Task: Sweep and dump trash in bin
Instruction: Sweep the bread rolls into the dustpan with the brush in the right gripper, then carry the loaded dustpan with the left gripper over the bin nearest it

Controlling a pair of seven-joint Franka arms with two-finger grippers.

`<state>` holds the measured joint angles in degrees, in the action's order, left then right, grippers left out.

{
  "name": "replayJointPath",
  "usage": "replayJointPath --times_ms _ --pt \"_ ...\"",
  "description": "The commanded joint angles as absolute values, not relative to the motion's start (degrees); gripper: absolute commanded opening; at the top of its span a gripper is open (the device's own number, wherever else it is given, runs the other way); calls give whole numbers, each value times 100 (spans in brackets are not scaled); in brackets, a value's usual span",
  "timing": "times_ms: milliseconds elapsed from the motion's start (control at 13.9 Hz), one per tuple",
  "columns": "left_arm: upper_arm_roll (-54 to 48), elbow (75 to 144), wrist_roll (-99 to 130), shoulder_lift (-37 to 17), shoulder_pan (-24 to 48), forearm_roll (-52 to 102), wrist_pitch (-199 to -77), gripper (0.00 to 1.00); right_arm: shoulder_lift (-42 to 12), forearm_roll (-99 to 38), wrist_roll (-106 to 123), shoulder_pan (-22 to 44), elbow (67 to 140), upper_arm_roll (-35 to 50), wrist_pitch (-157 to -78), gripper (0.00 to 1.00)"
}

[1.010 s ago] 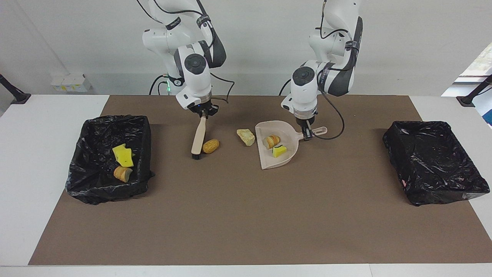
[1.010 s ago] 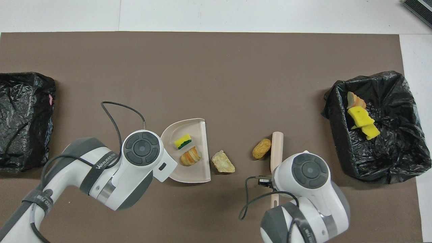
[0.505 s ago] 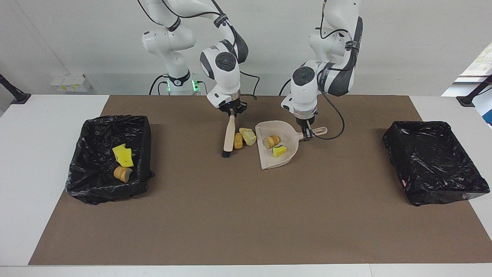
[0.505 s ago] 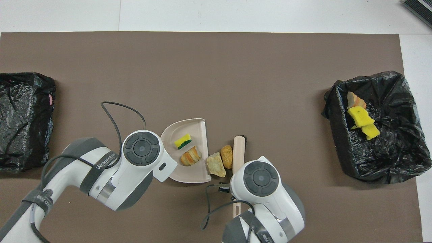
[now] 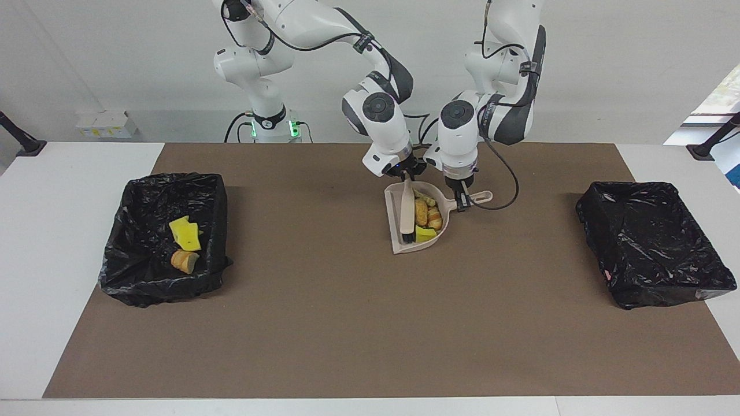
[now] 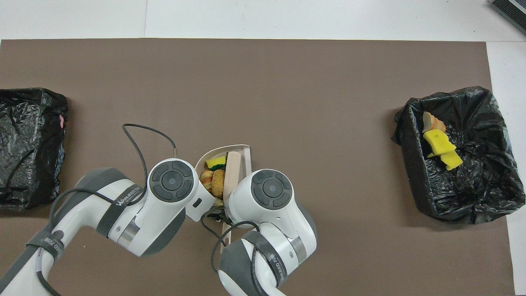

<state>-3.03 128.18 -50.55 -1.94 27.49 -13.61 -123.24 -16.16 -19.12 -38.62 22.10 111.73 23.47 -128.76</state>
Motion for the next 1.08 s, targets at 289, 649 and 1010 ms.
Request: replayJointPath --times_ms 289,649,1010 --pt "-281 13043 -5018 -79 2742 -1459 -12524 0 -1013 -1303 -3937 1865 11232 2303 -11235 0" --pt "-281 12885 -5133 -158 2646 -1459 -12480 0 -449 -897 -3920 1617 11250 2303 -10539 0" --pt "-281 12499 -5824 -141 2190 -1433 -12454 0 8 -817 -3911 1617 11250 2303 -10039 0"
